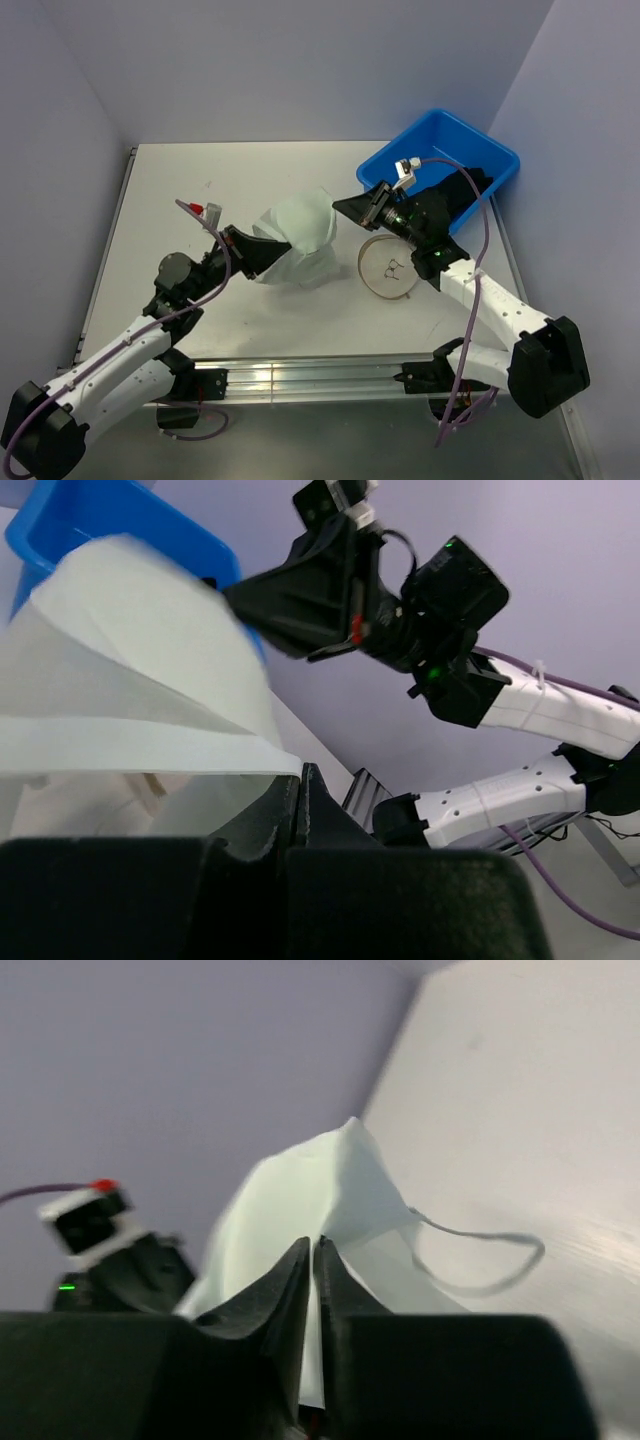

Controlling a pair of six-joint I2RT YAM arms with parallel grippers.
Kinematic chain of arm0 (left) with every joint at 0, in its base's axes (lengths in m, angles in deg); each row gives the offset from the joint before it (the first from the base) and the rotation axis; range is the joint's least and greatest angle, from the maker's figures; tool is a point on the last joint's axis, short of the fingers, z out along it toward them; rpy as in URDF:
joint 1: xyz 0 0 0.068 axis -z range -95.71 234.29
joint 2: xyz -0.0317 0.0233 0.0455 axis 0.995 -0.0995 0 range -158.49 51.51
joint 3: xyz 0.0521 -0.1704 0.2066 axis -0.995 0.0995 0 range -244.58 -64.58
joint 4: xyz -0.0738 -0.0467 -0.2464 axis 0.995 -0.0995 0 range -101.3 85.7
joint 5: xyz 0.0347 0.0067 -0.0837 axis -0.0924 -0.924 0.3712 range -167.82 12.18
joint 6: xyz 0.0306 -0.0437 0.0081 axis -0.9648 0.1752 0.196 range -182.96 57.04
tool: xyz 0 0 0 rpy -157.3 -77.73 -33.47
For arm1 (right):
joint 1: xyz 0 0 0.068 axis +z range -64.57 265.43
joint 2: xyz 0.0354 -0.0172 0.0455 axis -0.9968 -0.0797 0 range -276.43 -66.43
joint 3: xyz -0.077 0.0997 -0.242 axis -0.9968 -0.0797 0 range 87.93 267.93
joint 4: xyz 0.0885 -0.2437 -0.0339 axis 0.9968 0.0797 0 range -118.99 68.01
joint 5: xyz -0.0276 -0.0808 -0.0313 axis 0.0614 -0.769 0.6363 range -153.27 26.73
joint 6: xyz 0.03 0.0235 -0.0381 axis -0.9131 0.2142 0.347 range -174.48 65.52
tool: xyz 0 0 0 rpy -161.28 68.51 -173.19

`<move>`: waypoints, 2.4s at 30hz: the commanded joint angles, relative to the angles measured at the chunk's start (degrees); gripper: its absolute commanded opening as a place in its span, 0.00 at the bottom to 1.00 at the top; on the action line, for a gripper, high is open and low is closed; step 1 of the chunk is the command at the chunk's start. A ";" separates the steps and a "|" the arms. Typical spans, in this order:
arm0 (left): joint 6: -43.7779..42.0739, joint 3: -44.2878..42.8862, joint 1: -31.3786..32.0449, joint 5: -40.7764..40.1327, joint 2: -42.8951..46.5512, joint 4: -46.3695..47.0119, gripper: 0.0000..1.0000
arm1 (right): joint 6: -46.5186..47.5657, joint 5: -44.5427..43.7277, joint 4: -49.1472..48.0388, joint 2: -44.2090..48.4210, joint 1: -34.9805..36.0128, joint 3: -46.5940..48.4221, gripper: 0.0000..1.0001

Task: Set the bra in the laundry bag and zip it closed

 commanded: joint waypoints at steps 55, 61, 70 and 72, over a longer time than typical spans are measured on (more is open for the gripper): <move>8.77 -31.46 0.21 33.08 -10.19 -24.51 0.00 | 68.05 13.99 32.10 9.13 21.37 9.66 0.90; 10.01 -31.02 0.21 34.05 -10.19 -23.97 0.01 | 65.94 15.49 27.54 11.06 21.28 7.46 0.51; -7.46 -35.51 0.04 8.20 -8.79 -48.03 0.75 | 52.16 4.30 22.68 17.83 18.82 0.79 0.00; -8.36 -34.20 0.13 2.09 -6.42 -48.76 0.82 | 49.69 -3.55 24.44 20.63 18.38 0.34 0.00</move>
